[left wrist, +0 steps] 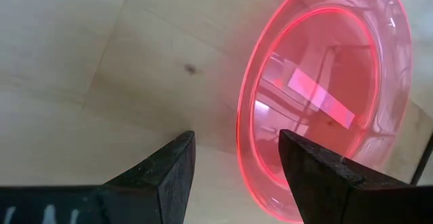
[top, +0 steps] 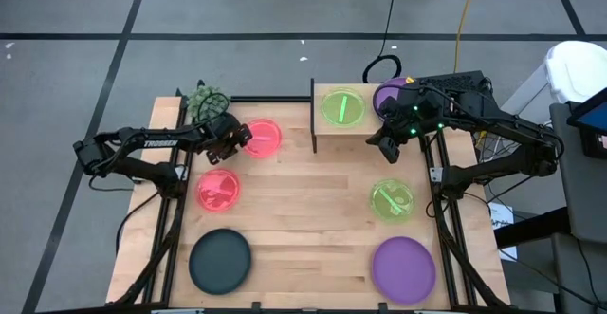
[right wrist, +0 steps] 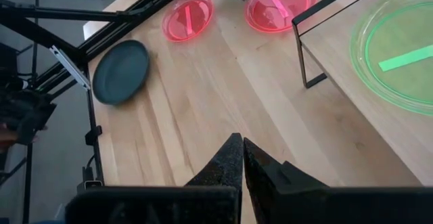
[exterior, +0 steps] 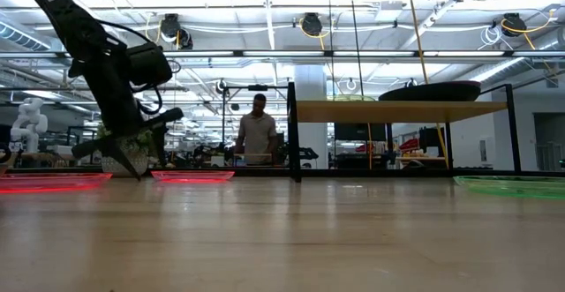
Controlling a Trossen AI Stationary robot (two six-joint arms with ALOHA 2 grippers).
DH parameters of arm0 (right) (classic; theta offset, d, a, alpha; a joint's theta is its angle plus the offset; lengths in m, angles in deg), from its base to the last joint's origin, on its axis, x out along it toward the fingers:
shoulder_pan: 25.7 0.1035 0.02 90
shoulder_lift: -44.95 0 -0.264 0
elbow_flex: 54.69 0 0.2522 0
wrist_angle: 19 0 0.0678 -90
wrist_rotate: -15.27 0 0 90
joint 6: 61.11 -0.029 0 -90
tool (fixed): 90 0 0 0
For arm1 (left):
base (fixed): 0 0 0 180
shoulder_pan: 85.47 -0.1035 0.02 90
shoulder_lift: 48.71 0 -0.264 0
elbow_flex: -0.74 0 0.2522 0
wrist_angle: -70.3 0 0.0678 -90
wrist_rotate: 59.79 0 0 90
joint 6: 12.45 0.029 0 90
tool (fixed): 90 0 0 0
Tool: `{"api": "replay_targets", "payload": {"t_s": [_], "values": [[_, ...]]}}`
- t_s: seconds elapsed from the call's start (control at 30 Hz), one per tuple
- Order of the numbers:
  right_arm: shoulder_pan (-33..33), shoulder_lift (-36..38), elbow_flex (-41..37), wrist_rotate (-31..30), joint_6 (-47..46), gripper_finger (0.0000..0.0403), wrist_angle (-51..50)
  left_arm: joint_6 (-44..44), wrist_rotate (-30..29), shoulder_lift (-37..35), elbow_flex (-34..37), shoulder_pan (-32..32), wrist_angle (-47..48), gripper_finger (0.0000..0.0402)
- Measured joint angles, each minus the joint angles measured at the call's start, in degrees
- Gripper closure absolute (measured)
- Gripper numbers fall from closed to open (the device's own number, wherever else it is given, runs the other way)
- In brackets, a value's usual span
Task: Place and stack plates onto a shelf
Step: Stack the top pink plate on the green plate on the shelf
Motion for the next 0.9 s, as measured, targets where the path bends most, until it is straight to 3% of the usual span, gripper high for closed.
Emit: {"api": "replay_targets", "payload": {"t_s": [0.77,0.9], "values": [[-0.02,0.00,0.02,-0.35,0.04,0.0403,1.49,-1.91,-1.16,0.99,0.11,-0.02,-4.22,0.0184],[-0.02,0.00,0.00,-0.39,0.40,0.0403,1.51,-1.32,-1.20,2.16,0.00,0.23,-4.52,0.0202]]}}
